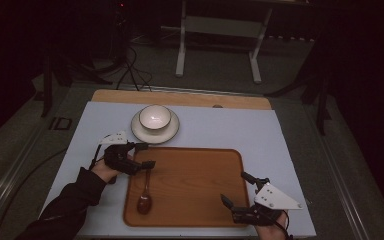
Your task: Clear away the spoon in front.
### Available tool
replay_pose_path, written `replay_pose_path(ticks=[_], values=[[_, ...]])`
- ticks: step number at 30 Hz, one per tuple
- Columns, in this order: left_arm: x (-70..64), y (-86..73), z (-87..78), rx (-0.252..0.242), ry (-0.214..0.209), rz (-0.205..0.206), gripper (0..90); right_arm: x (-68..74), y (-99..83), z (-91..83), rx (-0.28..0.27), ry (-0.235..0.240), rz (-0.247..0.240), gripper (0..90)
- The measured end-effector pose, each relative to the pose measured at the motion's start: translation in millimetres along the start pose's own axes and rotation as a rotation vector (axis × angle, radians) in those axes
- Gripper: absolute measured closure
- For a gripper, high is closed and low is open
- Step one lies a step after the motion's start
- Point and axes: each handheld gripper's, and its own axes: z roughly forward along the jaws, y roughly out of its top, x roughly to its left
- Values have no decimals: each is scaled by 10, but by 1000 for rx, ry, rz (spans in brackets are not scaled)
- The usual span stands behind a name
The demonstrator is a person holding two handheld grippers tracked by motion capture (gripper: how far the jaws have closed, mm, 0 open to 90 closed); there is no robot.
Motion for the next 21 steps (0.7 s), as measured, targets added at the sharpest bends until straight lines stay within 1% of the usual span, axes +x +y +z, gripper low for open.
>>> replay_pose_path(ticks=[1,2,3,4,5,6,7,9,10,11,13,14,15,16,17,18,19,21], values=[[-6,13,-11,1,4,-8,123,0,0,0,0,0,0,116],[-15,21,-15,3,8,-13,86,1,0,-1,0,-1,-2,116],[-15,21,-15,3,8,-13,57,1,0,-1,0,-1,-2,116],[-27,33,-23,7,7,-16,57,2,0,-1,0,-2,-3,116],[-61,58,-41,11,14,-7,10,-1,-1,0,1,-2,-1,116],[-61,58,-41,11,14,-7,6,-3,-3,1,1,-3,1,116],[-91,85,-65,29,13,-10,6,-7,-5,3,2,-2,0,116],[-104,96,-76,36,13,-9,5,-9,-8,4,3,-3,1,116],[-150,111,-99,47,28,10,5,-8,-9,6,5,-4,1,116],[-173,117,-110,51,35,20,1,-6,-8,6,4,-3,0,116],[-215,126,-136,43,23,24,1,-2,-5,5,4,-5,-2,116],[-215,126,-136,43,23,24,1,-1,-5,5,3,-5,-1,116],[-263,130,-164,28,22,27,1,-3,-6,4,3,-4,-1,116],[-263,130,-164,28,22,27,1,-3,-6,4,3,-4,-1,116],[-309,137,-191,24,17,34,1,-5,-7,6,4,-5,1,116],[-309,137,-191,24,17,34,1,-5,-7,6,4,-5,1,116],[-357,147,-219,17,8,37,1,-7,-8,7,4,-5,0,116],[-406,158,-257,5,18,49,1,-6,-6,7,4,-4,0,116]])
